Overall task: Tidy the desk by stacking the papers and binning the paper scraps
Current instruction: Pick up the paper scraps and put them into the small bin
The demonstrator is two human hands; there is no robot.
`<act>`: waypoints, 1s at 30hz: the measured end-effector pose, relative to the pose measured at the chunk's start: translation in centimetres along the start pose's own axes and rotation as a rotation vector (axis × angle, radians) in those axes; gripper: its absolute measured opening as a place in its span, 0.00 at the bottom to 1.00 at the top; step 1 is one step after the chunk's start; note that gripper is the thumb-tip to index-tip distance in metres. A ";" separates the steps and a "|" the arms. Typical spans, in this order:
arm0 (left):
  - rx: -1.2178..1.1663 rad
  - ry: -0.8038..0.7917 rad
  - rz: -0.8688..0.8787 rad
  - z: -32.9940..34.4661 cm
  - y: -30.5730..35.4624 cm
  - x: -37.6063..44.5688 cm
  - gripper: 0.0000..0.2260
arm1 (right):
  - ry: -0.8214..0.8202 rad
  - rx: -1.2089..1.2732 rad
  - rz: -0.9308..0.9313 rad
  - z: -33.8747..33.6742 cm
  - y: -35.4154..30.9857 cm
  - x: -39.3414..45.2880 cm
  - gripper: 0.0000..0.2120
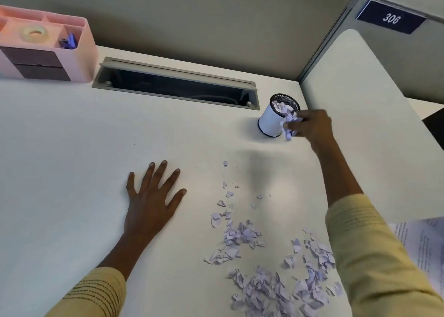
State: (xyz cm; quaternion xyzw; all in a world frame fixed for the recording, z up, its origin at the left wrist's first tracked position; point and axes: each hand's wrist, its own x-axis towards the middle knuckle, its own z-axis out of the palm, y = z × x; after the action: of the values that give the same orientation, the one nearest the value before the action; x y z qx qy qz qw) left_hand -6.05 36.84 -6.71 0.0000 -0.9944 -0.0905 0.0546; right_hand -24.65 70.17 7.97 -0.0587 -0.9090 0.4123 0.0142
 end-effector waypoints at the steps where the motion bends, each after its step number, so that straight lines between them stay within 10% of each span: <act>1: 0.000 -0.008 -0.003 0.0 0.0 0.0 0.26 | 0.049 -0.018 -0.007 -0.3 -0.1 1.6 0.13; 6: -0.009 -0.028 -0.016 -0.1 0.1 0.1 0.26 | 0.069 -0.191 0.041 -0.2 -1.5 6.6 0.24; 15: -0.005 -0.028 -0.006 -0.1 0.0 0.1 0.26 | 0.206 -0.280 -0.046 -0.5 -1.7 7.2 0.08; 22: -0.022 -0.013 0.004 -0.3 0.0 0.0 0.26 | -0.093 -0.561 -0.128 1.4 -0.9 4.6 0.16; 30: -0.022 -0.018 -0.008 -0.2 0.0 0.1 0.27 | 0.177 -0.066 -0.227 0.0 0.5 -1.4 0.08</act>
State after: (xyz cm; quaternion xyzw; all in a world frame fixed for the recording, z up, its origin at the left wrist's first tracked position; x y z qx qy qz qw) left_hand -6.08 36.78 -6.47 0.0024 -0.9938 -0.1014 0.0452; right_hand -23.20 70.32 7.63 0.0082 -0.9181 0.3710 0.1389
